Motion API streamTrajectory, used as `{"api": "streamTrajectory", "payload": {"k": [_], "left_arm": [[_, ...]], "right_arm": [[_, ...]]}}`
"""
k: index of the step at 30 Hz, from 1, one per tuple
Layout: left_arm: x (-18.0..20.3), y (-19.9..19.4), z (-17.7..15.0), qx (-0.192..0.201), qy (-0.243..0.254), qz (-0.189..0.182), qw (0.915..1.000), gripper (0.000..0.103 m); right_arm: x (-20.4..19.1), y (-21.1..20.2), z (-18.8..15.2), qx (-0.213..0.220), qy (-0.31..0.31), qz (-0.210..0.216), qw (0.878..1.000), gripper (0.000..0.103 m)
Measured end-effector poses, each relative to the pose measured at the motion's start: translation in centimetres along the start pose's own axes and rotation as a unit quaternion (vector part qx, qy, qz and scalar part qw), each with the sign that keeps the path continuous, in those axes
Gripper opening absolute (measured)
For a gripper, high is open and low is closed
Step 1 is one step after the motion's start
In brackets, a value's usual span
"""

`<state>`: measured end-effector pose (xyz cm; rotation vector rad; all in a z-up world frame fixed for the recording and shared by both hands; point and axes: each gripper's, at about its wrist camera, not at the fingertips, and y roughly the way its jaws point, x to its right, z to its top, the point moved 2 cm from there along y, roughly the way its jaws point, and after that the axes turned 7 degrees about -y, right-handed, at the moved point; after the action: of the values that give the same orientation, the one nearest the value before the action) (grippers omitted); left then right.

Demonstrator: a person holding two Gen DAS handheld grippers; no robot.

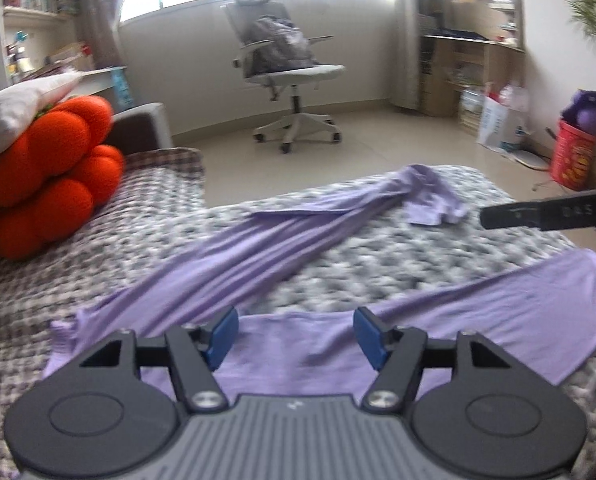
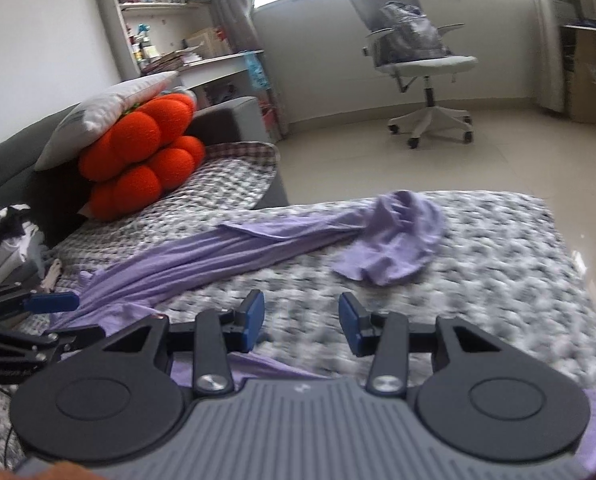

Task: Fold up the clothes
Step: 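Move both grippers to the shirt hem and grasp it with the left gripper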

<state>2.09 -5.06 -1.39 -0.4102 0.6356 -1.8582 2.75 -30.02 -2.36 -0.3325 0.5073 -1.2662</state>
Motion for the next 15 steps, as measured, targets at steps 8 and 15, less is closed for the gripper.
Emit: {"api": "streamTrajectory", "payload": {"k": [8,15], "left_arm": [[-5.5,1.1,0.7,-0.001,-0.046,0.042,0.9981,0.068],[-9.6,1.9,0.7,-0.006,-0.076,0.069,0.9947,0.069]], "right_arm": [[-3.0,3.2,1.2,-0.012,-0.008,0.034,0.999,0.047],[-5.6,5.6,2.1,-0.023,-0.034,0.052,0.998,0.047]]}}
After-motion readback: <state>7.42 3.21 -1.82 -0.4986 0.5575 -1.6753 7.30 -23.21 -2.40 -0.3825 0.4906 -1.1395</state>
